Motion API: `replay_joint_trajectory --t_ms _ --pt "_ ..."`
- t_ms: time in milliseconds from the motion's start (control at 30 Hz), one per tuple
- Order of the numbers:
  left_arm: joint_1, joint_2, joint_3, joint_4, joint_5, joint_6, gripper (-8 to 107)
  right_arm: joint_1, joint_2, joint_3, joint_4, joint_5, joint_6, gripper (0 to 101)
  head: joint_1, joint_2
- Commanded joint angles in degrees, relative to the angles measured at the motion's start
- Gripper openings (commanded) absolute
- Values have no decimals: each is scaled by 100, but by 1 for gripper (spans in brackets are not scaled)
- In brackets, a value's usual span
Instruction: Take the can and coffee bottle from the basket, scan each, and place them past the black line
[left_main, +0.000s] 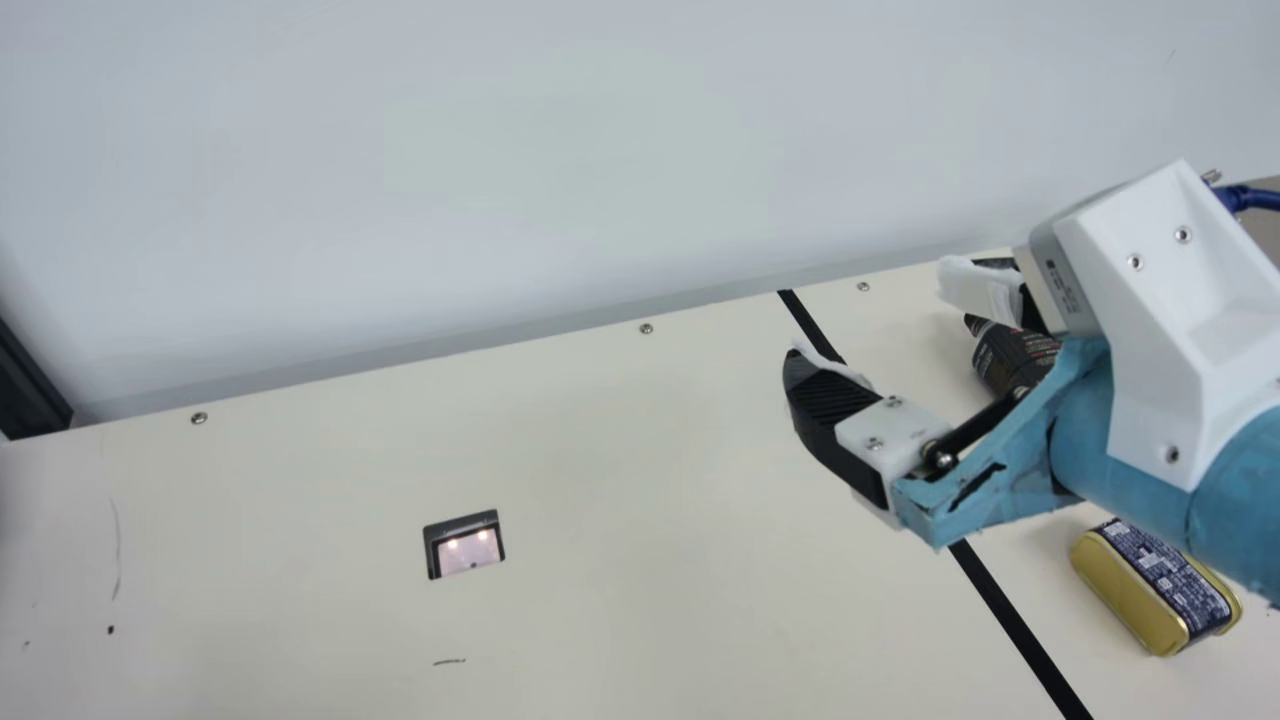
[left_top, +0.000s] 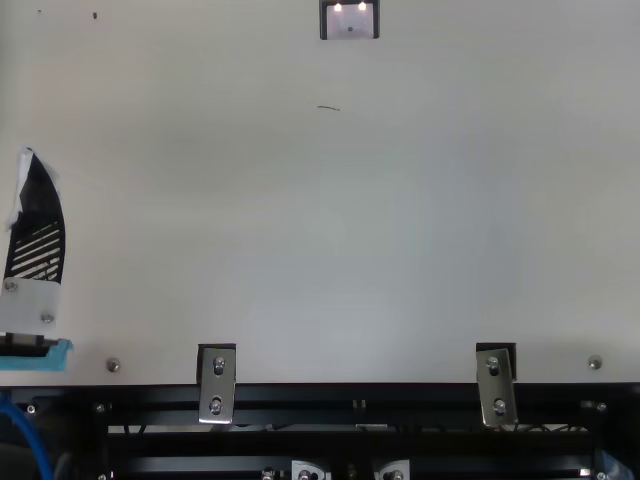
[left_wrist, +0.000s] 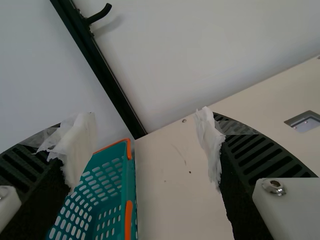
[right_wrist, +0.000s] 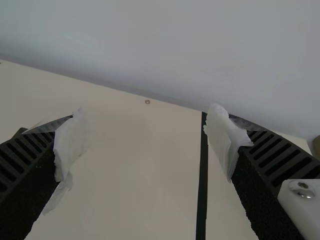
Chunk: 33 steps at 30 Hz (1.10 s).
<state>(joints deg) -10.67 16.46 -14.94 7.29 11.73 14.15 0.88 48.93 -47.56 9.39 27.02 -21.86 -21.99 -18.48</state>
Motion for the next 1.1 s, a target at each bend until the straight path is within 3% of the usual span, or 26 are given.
replay_joint_trajectory --t_ms 0,200,400,600,967,1000,1067 --pt "0 0 0 0 0 0 90 34 1 -4 -70 -2 77 101 -162 5" --pt "0 0 -10 0 2 0 90 -1 -125 -17 -142 138 276 101 -162 5" --pt "0 0 -10 0 2 0 90 -129 -647 205 -118 255 559 101 -162 5" --pt "0 0 -10 0 2 0 90 -237 -1365 781 4 236 858 101 -162 5" --pt "0 0 -10 0 2 0 90 -414 -2672 2181 35 127 1128 101 -162 5" --pt "0 0 -10 0 2 0 90 -392 -2455 1910 48 159 1109 101 -162 5" --pt "0 0 -10 0 2 0 90 -412 -2639 2120 48 139 1126 101 -162 5"
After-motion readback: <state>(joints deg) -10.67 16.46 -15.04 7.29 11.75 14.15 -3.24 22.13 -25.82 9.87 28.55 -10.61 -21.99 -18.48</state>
